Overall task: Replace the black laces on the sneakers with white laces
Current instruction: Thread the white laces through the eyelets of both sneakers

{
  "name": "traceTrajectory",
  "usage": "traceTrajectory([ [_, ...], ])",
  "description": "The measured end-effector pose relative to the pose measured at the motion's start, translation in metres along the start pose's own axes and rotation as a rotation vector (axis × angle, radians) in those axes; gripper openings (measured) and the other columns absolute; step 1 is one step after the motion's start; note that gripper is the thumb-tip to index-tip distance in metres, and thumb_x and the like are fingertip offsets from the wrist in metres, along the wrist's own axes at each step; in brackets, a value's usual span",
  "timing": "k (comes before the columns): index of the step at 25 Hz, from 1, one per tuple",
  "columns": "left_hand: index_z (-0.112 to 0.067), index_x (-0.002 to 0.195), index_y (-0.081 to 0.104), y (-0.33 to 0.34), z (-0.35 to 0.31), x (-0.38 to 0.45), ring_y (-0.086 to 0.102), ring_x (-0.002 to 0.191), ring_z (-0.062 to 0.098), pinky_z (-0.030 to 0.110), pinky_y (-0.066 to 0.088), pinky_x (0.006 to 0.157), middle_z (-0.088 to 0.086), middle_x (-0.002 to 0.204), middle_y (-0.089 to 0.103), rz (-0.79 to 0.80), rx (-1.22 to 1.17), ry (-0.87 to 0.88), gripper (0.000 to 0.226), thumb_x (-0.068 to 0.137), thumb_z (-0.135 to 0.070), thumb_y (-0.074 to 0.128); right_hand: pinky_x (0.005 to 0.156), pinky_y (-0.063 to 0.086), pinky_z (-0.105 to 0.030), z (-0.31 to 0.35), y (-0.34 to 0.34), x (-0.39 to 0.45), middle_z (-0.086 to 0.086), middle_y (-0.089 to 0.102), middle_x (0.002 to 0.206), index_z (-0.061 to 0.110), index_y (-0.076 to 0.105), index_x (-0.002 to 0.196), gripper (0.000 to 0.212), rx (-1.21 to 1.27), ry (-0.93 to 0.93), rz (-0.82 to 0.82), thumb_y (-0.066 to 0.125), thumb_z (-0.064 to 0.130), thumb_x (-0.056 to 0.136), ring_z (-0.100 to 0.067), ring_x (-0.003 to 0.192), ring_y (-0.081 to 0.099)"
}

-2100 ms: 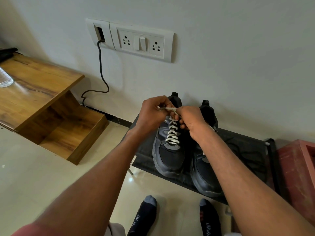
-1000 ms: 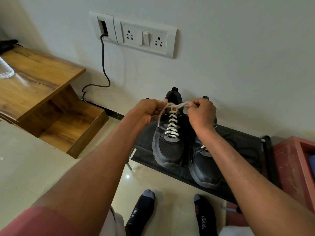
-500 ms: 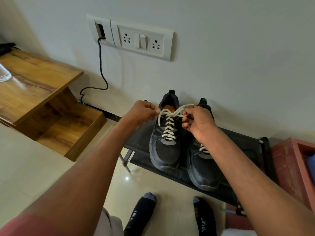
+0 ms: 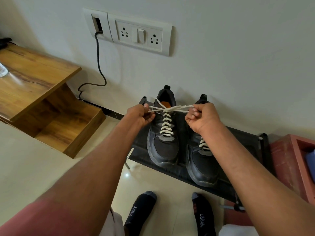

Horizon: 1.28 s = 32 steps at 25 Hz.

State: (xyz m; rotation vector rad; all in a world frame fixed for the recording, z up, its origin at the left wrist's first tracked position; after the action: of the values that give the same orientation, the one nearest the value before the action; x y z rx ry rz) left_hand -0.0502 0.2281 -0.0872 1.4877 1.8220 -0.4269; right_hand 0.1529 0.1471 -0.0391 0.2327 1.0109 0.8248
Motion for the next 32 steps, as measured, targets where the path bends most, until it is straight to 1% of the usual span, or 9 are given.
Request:
traceTrajectory([
  [6,-0.001,0.097,0.063,-0.012,-0.002,-0.002,0.059,0.06,0.018,0.028,0.058,0.046,0.012,0.077,0.061,-0.109,0.141,0.099,0.009,0.102,-0.008,0.064,0.04,0.026,-0.021,-0.005,0.007,-0.01,0.0,0.041,0.053,0.012,0.044,0.073,0.03,-0.13,-0.072,-0.066,0.041,0.0,0.1,-0.009,0.034,0.034],
  [9,0.0,0.102,0.063,-0.017,-0.007,-0.003,0.053,0.065,0.02,0.031,0.049,0.056,0.013,0.084,0.058,-0.069,0.569,0.264,0.037,0.1,-0.036,0.068,0.049,0.041,-0.027,0.011,0.008,-0.026,-0.004,0.059,0.087,0.016,0.058,0.088,0.016,-0.897,-0.46,-0.05,0.05,0.004,0.096,-0.015,0.062,0.058],
  [12,-0.004,0.125,0.054,-0.011,0.004,-0.032,0.06,0.108,0.025,0.044,0.054,0.092,0.008,0.115,0.063,0.14,0.858,0.252,0.087,0.079,-0.076,0.071,0.073,0.046,-0.032,0.038,0.001,-0.057,-0.004,0.052,0.12,0.019,0.061,0.112,0.017,-1.543,-0.982,-0.201,0.06,0.013,0.096,-0.023,0.103,0.056],
  [16,-0.013,0.16,0.018,0.007,0.03,-0.058,0.05,0.137,0.034,0.049,0.045,0.115,0.014,0.153,0.045,0.338,1.0,0.253,0.13,0.064,-0.058,0.094,0.089,0.049,-0.044,0.043,-0.055,-0.061,-0.015,0.046,0.138,0.016,0.041,0.141,0.072,-1.828,-0.542,-0.286,0.073,0.056,0.09,-0.039,0.124,0.051],
  [19,-0.014,0.154,0.019,0.014,0.033,-0.053,0.06,0.123,0.029,0.045,0.055,0.104,0.014,0.142,0.055,0.299,0.942,0.33,0.119,0.068,-0.04,0.097,0.094,0.055,-0.046,0.035,-0.068,-0.056,-0.01,0.058,0.135,0.02,0.035,0.146,0.089,-1.739,-0.316,-0.166,0.078,0.063,0.081,-0.036,0.118,0.062],
  [23,-0.022,0.149,0.026,0.027,0.035,-0.072,0.061,0.096,0.01,0.021,0.054,0.065,-0.003,0.115,0.057,0.394,0.943,0.305,0.094,0.08,-0.032,0.09,0.073,0.051,-0.039,0.041,-0.056,-0.052,-0.01,0.064,0.118,0.02,0.037,0.142,0.069,-1.763,-0.474,-0.233,0.074,0.046,0.09,-0.034,0.098,0.064],
  [27,-0.021,0.155,0.024,0.03,0.032,-0.08,0.063,0.11,0.02,0.032,0.057,0.083,0.006,0.132,0.057,0.455,1.262,0.336,0.095,0.085,-0.053,0.08,0.072,0.049,-0.039,0.04,-0.058,-0.048,-0.011,0.063,0.118,0.018,0.04,0.136,0.064,-1.763,-0.484,-0.217,0.074,0.046,0.09,-0.033,0.094,0.061],
  [30,-0.013,0.143,0.05,0.036,-0.012,-0.086,0.061,0.109,0.024,0.035,0.047,0.089,0.014,0.131,0.062,0.232,1.409,0.793,0.047,0.105,-0.038,0.059,0.086,0.052,-0.047,0.04,-0.053,-0.054,-0.017,0.05,0.137,0.016,0.034,0.147,0.079,-1.876,-0.497,-0.196,0.077,0.051,0.09,-0.04,0.119,0.058],
  [32,-0.024,0.141,0.057,0.054,-0.046,-0.096,0.054,0.125,0.031,0.039,0.044,0.101,0.012,0.139,0.056,0.089,1.373,1.188,0.04,0.103,-0.013,0.057,0.095,0.051,-0.052,0.032,-0.048,-0.06,-0.02,0.037,0.146,0.014,0.029,0.152,0.089,-1.965,-0.545,-0.174,0.079,0.051,0.088,-0.045,0.127,0.05],
])
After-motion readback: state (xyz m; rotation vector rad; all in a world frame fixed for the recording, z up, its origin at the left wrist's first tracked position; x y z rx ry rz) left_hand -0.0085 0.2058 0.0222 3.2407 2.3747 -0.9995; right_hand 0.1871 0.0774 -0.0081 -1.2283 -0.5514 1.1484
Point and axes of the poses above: each hand's wrist, its own x-axis towards the middle knuckle, its own y-axis out of the palm, z = x × y, the point moved 5 cm from there along x, towards the middle knuckle
